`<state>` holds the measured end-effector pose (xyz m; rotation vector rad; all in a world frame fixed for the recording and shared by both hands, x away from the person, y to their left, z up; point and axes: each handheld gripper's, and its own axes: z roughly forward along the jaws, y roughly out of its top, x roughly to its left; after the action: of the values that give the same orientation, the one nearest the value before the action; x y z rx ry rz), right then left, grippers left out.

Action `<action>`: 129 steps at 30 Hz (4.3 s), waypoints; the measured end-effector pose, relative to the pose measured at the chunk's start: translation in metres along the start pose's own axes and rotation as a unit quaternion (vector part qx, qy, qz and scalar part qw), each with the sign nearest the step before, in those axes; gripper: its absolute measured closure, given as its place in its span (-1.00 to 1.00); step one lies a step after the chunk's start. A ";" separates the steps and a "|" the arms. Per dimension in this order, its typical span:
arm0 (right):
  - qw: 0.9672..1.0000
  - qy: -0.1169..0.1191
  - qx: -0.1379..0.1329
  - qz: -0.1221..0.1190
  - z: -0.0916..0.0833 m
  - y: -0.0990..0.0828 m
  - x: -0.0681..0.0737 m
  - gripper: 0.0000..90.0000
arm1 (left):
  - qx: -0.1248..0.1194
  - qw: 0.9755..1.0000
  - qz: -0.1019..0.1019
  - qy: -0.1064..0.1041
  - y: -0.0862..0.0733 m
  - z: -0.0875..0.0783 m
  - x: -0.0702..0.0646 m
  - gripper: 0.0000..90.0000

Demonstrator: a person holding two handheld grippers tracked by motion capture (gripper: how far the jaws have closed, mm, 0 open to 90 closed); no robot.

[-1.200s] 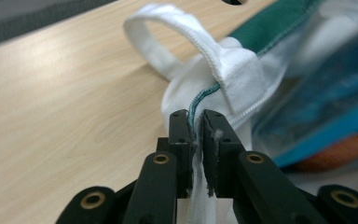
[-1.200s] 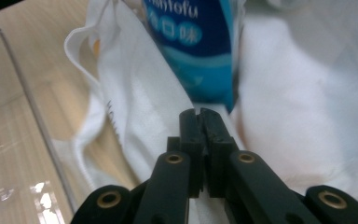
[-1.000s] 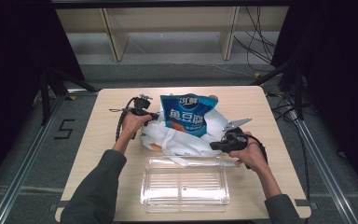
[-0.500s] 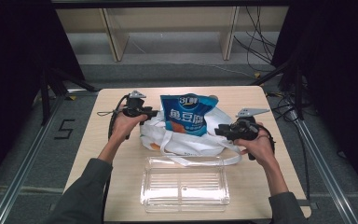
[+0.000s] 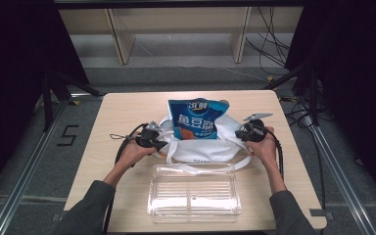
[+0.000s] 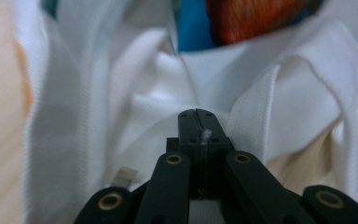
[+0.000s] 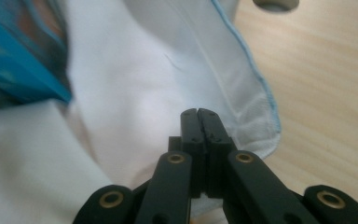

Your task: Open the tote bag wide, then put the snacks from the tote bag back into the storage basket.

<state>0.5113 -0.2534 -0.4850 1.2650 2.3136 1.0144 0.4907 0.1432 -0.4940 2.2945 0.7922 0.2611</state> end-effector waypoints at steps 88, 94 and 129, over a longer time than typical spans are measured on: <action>0.997 0.044 -0.064 0.023 -0.088 0.007 0.034 -0.31 | -0.104 0.987 -0.102 0.075 -0.096 -0.113 -0.048 -0.51; 0.997 0.038 -0.071 0.005 -0.093 0.012 0.041 -0.35 | -0.082 0.989 -0.096 0.081 -0.111 -0.109 -0.055 -0.51; 0.988 0.075 -0.038 -0.130 -0.112 0.142 0.090 -0.52 | -0.055 0.991 -0.088 0.085 -0.124 -0.103 -0.057 -0.51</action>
<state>0.4833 -0.1765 -0.3001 0.8552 2.4445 1.1252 0.3482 0.2362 -0.4982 2.1045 1.0343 0.4124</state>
